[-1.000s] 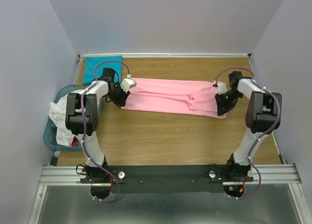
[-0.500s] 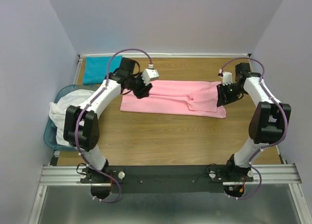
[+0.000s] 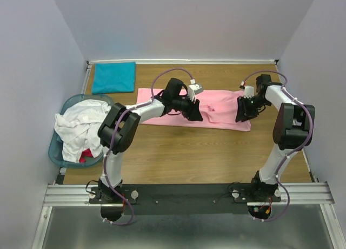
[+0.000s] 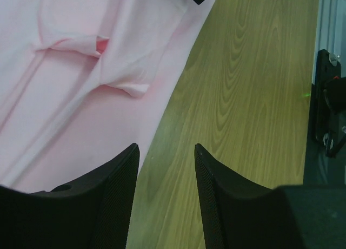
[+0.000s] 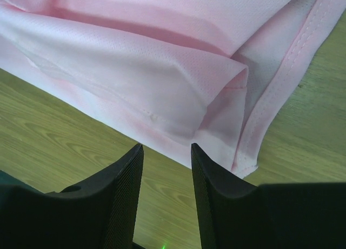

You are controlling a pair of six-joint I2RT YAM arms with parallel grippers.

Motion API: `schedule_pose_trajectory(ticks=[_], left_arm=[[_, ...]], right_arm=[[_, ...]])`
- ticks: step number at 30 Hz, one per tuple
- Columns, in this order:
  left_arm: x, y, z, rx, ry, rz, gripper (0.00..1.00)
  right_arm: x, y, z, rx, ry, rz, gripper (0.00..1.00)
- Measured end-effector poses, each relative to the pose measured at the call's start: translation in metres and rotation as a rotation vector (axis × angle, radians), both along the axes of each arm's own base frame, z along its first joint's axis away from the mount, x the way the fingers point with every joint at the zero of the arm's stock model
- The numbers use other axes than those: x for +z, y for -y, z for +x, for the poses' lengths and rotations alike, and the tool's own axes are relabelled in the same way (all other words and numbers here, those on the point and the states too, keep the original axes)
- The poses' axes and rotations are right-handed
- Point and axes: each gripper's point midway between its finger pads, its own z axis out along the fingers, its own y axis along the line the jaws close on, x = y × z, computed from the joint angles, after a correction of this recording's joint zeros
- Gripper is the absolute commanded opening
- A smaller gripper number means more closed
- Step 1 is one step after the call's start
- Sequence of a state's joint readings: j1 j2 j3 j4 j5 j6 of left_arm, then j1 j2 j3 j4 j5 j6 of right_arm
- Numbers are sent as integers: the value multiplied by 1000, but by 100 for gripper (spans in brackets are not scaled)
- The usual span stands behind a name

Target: Fold and stack the t-shirts

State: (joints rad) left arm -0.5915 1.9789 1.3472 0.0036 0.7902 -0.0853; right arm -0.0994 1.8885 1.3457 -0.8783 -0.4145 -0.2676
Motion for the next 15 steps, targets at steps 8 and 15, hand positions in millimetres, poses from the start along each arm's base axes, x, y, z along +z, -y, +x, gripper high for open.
schedule_pose_trajectory(ticks=[8,15], left_arm=[[-31,29,-8,15,-176,-59,55],[-45,42,-2,42,-250,-92,55]], right_arm=[[-11,-3,2,-11,-20,19,49],[-11,-4,3,-12,-21,25,49]])
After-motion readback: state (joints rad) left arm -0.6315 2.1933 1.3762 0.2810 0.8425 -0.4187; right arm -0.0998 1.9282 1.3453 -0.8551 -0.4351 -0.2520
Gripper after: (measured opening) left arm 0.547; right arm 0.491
